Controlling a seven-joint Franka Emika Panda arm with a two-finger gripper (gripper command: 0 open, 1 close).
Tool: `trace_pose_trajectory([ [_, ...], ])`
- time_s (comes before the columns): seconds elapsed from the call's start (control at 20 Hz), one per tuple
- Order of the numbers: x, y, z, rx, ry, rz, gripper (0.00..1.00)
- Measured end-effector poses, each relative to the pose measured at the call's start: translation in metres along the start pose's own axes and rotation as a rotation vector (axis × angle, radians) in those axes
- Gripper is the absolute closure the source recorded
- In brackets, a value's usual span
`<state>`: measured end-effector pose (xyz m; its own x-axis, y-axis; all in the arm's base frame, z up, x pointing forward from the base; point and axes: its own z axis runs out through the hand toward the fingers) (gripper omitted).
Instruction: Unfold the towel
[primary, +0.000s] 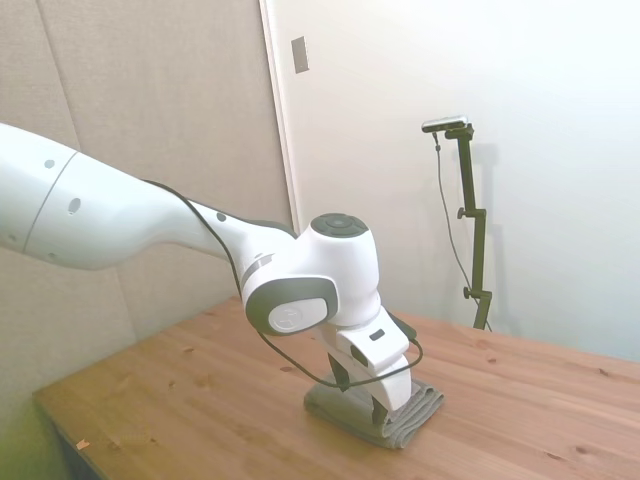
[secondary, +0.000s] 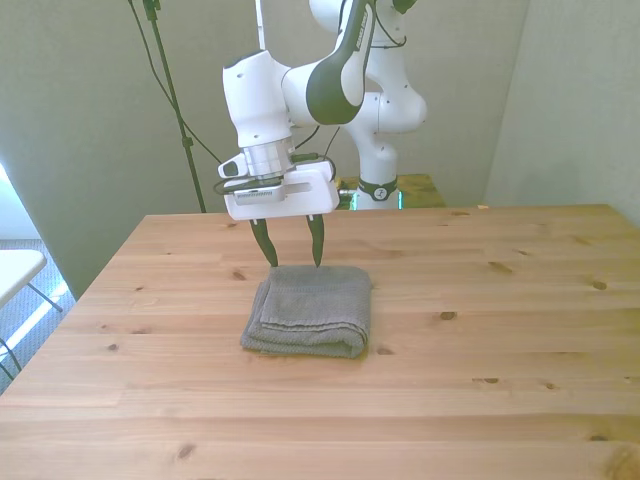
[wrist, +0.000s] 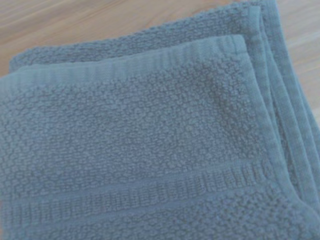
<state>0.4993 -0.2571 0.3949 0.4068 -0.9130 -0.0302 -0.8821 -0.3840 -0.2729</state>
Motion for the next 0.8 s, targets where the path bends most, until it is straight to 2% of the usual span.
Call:
trace_pose_trajectory([
  [0.1, 0.005, 0.004, 0.0, 0.005, -0.005, 0.008, 0.0],
  [0.4, 0.026, 0.024, -0.025, 0.023, -0.009, 0.038, 0.0],
  [0.65, 0.029, 0.035, -0.007, 0.026, -0.03, 0.046, 0.0],
  [0.7, 0.029, 0.036, -0.001, 0.033, -0.035, 0.043, 1.0],
  [0.8, 0.029, 0.035, 0.008, 0.047, -0.038, 0.034, 1.0],
])
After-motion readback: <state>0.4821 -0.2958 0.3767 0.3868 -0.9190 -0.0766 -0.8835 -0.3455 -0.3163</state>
